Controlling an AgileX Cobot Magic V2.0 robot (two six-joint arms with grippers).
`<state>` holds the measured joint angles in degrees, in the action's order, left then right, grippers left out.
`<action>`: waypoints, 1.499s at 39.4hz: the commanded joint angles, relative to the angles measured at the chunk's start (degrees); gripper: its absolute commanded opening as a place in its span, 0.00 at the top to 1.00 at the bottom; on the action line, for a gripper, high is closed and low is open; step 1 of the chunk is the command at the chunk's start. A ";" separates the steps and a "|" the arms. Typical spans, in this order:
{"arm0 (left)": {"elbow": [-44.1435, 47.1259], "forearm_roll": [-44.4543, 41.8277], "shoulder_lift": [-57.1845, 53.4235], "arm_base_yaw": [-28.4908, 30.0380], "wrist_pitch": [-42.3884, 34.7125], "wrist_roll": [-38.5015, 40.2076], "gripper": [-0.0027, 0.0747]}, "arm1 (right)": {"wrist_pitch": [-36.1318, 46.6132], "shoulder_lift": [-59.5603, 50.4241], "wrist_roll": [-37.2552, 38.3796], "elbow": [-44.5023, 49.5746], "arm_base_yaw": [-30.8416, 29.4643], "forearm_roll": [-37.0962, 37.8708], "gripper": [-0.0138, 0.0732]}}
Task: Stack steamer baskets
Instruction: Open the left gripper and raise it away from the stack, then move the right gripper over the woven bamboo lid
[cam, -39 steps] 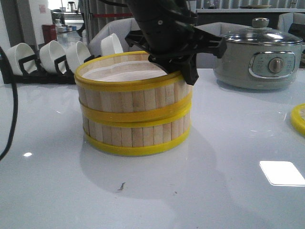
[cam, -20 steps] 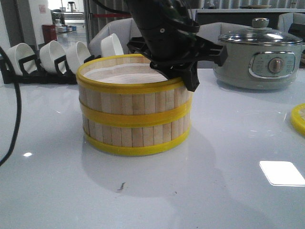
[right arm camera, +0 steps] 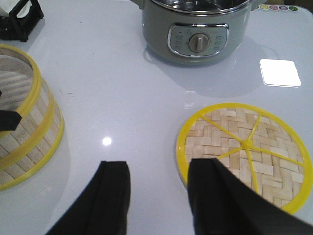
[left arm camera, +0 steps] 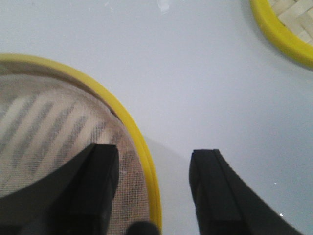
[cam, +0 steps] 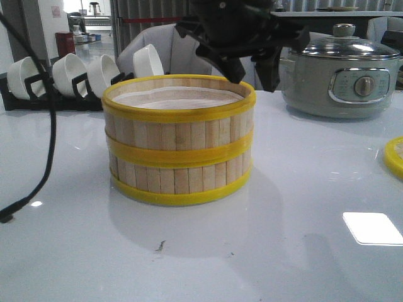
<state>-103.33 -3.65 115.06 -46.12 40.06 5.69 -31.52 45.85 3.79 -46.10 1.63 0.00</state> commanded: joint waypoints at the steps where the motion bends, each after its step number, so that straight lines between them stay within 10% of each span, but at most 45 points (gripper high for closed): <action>1: -4.53 -1.17 -4.00 -0.57 -1.17 -0.08 0.43 | 3.97 -0.20 -0.38 -1.94 0.02 0.46 0.39; 8: -8.48 -1.57 -4.00 -0.37 2.11 -0.08 0.53 | 3.97 -0.20 -0.38 -1.94 0.02 0.46 0.39; 13: -11.48 -1.25 -4.49 1.27 3.55 -0.08 0.88 | 3.97 -0.20 -0.38 -1.94 0.02 0.46 0.39; 37: -6.59 -1.25 -24.63 25.49 6.71 -0.08 0.85 | 3.97 -0.20 -0.38 -1.94 0.02 0.46 0.39; 59: 39.20 2.89 -58.08 34.12 -11.53 1.80 0.85 | 3.93 -0.20 -0.38 -1.94 0.02 0.46 0.39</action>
<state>-68.55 -2.12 62.52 -12.09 35.79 6.88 -31.64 45.85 3.79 -46.10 1.63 0.00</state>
